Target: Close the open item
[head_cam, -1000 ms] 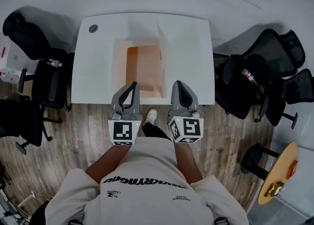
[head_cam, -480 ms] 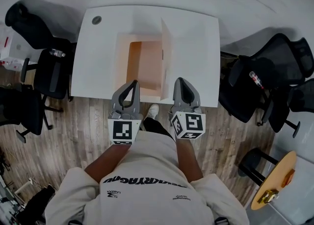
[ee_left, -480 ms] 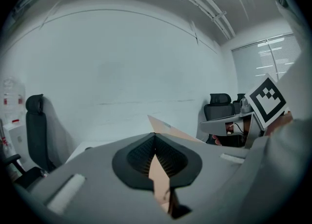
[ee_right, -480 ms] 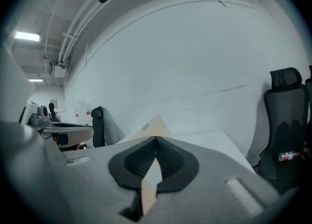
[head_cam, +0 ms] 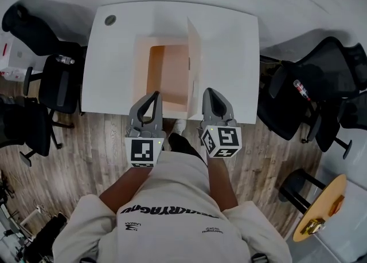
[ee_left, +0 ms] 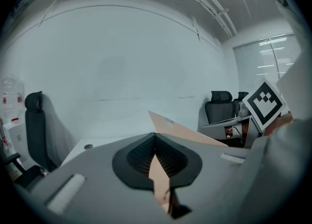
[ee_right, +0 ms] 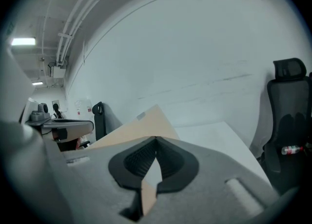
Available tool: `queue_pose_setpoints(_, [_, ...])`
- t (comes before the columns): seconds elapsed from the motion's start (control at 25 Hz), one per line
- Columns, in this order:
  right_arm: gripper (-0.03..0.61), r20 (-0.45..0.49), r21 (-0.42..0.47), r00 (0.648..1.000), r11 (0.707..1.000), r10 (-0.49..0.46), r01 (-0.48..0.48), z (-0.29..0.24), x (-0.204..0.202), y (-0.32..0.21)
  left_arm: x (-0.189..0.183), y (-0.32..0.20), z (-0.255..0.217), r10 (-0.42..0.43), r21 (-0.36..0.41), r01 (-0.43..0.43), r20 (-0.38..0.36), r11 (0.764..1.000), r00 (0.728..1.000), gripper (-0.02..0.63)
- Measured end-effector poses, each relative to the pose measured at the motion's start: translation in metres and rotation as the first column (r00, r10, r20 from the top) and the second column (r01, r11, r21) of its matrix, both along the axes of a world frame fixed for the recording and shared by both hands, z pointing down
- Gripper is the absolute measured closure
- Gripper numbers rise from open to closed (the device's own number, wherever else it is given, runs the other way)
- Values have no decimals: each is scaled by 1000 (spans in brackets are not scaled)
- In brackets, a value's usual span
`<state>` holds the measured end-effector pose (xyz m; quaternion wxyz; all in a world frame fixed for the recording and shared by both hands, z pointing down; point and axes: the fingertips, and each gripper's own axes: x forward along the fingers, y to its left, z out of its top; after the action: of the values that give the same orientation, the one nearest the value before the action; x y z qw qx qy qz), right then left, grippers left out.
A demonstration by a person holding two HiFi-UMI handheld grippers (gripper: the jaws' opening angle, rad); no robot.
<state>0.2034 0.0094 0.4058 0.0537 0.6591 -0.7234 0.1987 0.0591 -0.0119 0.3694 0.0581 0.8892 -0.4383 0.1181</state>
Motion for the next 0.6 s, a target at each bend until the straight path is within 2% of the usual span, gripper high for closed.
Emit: queue_pose_setpoints(0.6, [579,85,-128,996,992,30,-19,50,7,-15,0,-18,22,26,-49,-25,19,998,999,620])
